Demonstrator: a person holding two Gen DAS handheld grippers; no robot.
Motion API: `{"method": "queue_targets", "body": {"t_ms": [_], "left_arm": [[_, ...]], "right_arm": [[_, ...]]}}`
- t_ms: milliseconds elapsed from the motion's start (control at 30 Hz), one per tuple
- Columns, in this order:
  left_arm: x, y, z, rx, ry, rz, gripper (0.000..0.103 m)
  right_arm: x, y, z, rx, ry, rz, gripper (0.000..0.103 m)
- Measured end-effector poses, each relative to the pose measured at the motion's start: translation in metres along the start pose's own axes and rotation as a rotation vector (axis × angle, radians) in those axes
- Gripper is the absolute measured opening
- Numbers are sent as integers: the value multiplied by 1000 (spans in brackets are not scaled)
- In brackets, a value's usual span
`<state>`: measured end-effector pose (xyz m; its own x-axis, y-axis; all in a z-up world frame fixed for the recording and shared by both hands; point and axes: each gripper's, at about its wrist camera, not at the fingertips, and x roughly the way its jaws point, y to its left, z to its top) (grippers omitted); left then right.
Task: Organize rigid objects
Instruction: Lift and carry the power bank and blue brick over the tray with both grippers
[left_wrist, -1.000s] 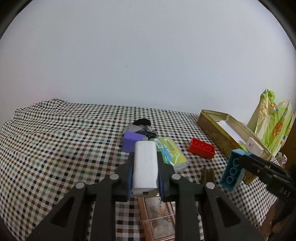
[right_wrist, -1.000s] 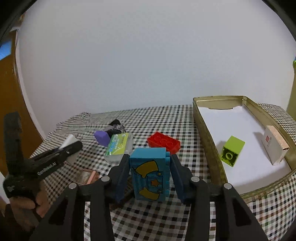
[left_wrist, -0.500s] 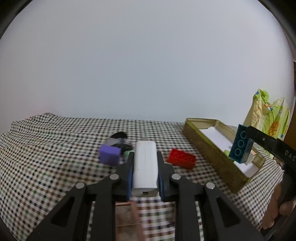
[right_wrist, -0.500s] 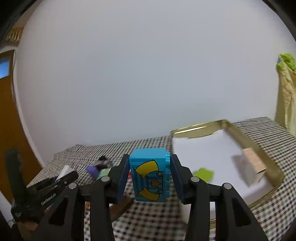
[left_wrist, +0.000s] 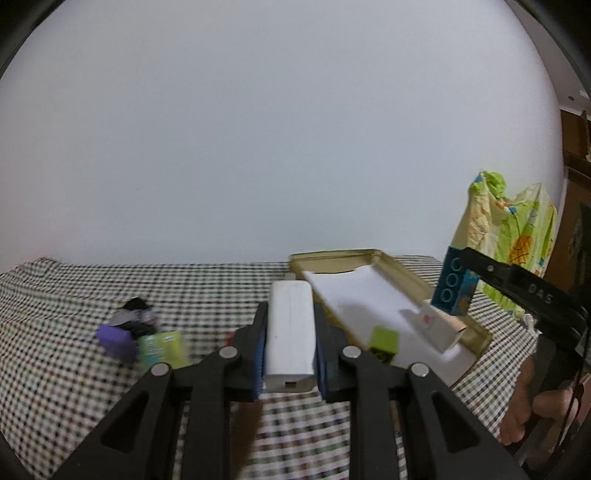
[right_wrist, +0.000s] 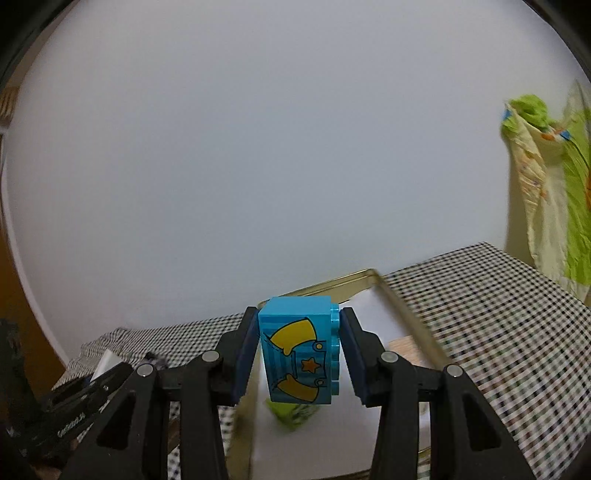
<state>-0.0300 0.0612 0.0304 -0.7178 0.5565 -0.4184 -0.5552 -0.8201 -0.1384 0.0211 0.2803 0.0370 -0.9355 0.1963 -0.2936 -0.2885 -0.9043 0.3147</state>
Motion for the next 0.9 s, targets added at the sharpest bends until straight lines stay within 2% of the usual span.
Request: {"method": "queue_targets", "body": {"t_ms": [500, 900], "left_arm": [[30, -98, 1, 40, 72, -145, 20], [54, -143, -16, 79, 149, -200, 20]], "right_arm": [[9, -74, 21, -2, 14, -80, 46], [44, -80, 20, -18, 121, -68, 46]]}}
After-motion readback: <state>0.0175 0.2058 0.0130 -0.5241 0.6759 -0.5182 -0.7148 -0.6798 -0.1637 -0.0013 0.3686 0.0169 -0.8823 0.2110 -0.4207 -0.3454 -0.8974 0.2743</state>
